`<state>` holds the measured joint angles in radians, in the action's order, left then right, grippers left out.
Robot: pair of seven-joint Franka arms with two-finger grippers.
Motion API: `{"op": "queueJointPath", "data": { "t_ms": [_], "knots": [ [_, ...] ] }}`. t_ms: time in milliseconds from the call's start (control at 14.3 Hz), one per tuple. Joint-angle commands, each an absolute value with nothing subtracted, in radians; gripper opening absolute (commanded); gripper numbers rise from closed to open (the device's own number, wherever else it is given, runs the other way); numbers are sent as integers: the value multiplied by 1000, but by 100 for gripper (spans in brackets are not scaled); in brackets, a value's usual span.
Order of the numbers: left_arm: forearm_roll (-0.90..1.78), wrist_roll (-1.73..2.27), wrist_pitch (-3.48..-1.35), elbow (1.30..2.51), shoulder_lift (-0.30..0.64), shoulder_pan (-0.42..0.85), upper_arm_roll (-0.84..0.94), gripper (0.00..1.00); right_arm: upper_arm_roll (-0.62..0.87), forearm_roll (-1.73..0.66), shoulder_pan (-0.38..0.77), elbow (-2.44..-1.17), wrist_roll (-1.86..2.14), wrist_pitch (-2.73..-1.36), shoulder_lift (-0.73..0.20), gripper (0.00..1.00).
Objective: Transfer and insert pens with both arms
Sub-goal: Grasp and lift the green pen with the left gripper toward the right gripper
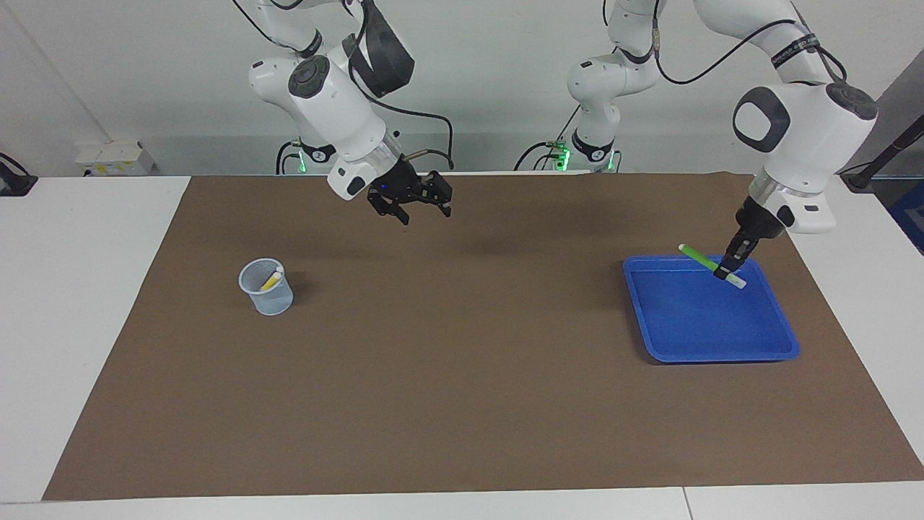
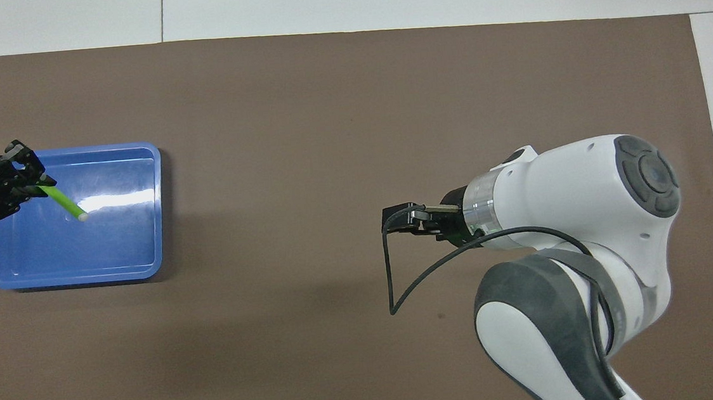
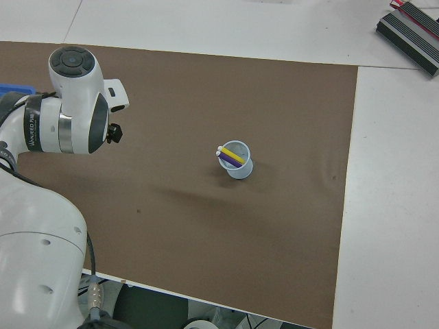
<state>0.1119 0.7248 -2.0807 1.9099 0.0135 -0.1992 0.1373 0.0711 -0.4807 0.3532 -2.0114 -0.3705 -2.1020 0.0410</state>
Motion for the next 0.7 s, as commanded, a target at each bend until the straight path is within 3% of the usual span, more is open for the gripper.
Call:
{"op": "queueJointPath", "data": {
  "t_ms": [0,631],
  "knots": [
    [126,874,-2039,1924,-60,-172,130,0,72,-509,353,-2023,-383,-2121,48,100],
    [129,1388,-2010,1939,-161,15,129,0,72,-511,350,-2025,-383,-2121,48,100]
  ]
}}
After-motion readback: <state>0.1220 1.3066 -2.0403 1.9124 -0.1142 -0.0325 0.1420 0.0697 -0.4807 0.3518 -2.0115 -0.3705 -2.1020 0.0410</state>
